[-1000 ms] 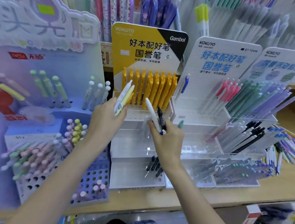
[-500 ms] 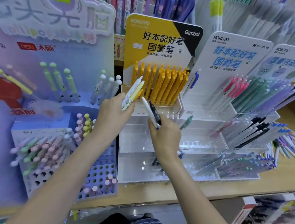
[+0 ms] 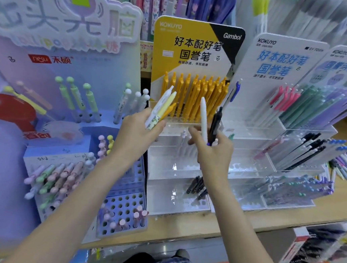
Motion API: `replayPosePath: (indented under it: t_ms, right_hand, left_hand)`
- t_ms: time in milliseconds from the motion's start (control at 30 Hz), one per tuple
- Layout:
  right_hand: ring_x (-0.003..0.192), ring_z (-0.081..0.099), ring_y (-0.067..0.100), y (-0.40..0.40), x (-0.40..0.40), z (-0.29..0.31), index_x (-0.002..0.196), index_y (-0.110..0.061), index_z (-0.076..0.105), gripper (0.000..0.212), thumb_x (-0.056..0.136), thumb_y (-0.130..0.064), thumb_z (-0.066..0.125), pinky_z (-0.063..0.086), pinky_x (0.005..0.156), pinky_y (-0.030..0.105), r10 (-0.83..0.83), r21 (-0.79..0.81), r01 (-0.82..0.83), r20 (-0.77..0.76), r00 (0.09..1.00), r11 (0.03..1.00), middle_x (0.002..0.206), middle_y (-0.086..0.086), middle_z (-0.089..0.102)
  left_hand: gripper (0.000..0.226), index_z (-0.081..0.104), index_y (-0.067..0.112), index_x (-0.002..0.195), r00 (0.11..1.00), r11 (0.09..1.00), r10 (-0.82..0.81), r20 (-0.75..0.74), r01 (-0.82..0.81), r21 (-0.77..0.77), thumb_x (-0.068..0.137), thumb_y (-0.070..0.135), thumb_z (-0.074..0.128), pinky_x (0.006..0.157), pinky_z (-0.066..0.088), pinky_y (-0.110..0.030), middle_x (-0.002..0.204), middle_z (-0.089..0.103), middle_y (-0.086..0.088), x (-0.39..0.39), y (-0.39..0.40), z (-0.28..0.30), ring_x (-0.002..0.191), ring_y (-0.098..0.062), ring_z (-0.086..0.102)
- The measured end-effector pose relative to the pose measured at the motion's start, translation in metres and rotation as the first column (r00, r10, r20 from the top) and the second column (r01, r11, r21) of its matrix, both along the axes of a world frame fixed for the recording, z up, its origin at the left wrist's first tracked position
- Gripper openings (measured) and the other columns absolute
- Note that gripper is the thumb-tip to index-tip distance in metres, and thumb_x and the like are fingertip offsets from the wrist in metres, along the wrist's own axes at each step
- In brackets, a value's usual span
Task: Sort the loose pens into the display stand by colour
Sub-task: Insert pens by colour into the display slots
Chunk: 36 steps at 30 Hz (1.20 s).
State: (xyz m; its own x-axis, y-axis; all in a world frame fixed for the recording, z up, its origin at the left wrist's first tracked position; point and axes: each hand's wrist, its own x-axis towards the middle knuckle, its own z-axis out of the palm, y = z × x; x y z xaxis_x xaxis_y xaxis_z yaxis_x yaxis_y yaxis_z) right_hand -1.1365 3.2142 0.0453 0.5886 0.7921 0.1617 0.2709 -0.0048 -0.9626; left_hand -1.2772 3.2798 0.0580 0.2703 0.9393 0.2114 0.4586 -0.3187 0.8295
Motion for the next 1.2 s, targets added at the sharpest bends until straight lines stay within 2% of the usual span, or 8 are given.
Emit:
replayPosePath:
  t_ms: [67,233,433,600,700,800,1000,1200]
  right_hand:
    - [0.039,0.042,0.003,0.001,0.005,0.030,0.089,-0.011,0.067,0.011,0.082,-0.019,0.070,0.035,0.041,0.019,0.155,0.060,-0.146,-0.183,0.971,0.987,0.062,0.001,0.064]
    - [0.033,0.031,0.009,0.007,0.020,0.054,0.073,-0.011,0.061,0.013,0.081,-0.013,0.071,0.027,0.037,0.020,0.296,-0.012,-0.306,-0.212,0.931,0.952,0.039,-0.008,0.040]
    - [0.034,0.030,0.010,0.004,0.057,0.060,0.078,-0.007,0.061,0.013,0.081,-0.015,0.070,0.028,0.037,0.020,0.071,0.090,-0.040,-0.375,0.924,0.995,0.044,-0.001,0.039]
    - [0.036,0.032,0.010,0.009,0.058,0.064,0.086,-0.005,0.063,0.014,0.081,-0.015,0.071,0.030,0.038,0.021,0.049,0.043,-0.034,-0.432,0.901,0.999,0.065,0.011,0.043]
    - [0.036,0.035,0.009,0.014,0.056,0.082,0.084,-0.007,0.067,0.006,0.081,-0.011,0.071,0.032,0.038,0.020,0.074,0.097,-0.051,-0.251,0.965,0.994,0.051,0.000,0.046]
    - [0.037,0.040,0.002,0.025,0.051,0.104,0.080,-0.013,0.068,0.006,0.081,-0.008,0.069,0.034,0.038,0.016,0.176,0.101,-0.178,0.031,0.984,0.979,0.070,0.006,0.063]
    - [0.043,0.046,-0.002,0.058,0.049,0.107,0.086,-0.013,0.071,0.006,0.080,-0.011,0.071,0.037,0.044,0.012,0.317,-0.087,-0.310,0.409,0.856,0.947,0.069,-0.003,0.061]
    - [0.043,0.051,-0.004,0.067,0.058,0.121,0.086,-0.012,0.070,0.007,0.081,-0.009,0.071,0.036,0.043,0.009,0.383,-0.097,-0.386,0.473,0.793,0.917,0.078,0.005,0.067]
  left_hand:
    - [0.004,0.062,0.018,0.088,0.982,0.982,-0.143,0.120,0.156,-0.103,0.089,0.015,0.060,0.047,0.039,-0.011,0.066,0.065,0.008,0.000,-0.008,0.007,0.046,-0.003,0.053]
    - [0.006,0.061,0.010,0.093,0.877,0.869,-0.303,0.374,0.415,-0.269,0.090,0.010,0.055,0.044,0.038,-0.018,0.070,0.069,-0.001,0.002,-0.016,0.017,0.049,-0.007,0.051]
    - [0.010,0.060,0.007,0.090,0.862,0.873,-0.201,0.465,0.373,-0.314,0.092,0.008,0.051,0.042,0.036,-0.015,0.065,0.067,0.002,0.002,-0.010,0.016,0.048,-0.004,0.048]
    - [0.011,0.061,0.016,0.086,0.914,0.940,-0.120,0.388,0.230,-0.250,0.091,0.008,0.055,0.045,0.036,-0.016,0.058,0.062,0.007,0.002,-0.002,0.015,0.044,-0.001,0.041]
    - [0.009,0.063,0.019,0.087,0.996,0.993,-0.042,0.078,0.050,-0.108,0.092,0.018,0.055,0.044,0.032,-0.010,0.059,0.056,0.004,-0.001,0.005,0.014,0.044,0.001,0.045]
    - [0.020,0.062,0.008,0.100,0.995,0.997,0.033,-0.098,-0.040,-0.060,0.095,0.022,0.048,0.046,0.032,-0.013,0.066,0.061,-0.003,-0.002,0.015,0.010,0.052,0.000,0.051]
    - [0.019,0.060,0.006,0.098,0.980,0.998,0.043,-0.196,-0.050,-0.033,0.095,0.020,0.048,0.051,0.035,-0.015,0.072,0.063,-0.006,0.001,0.022,0.003,0.064,-0.014,0.063]
    - [0.021,0.062,0.003,0.093,0.977,0.999,0.052,-0.208,-0.053,0.002,0.094,0.020,0.051,0.061,0.045,-0.030,0.075,0.064,-0.011,0.001,0.026,-0.001,0.068,-0.021,0.066]
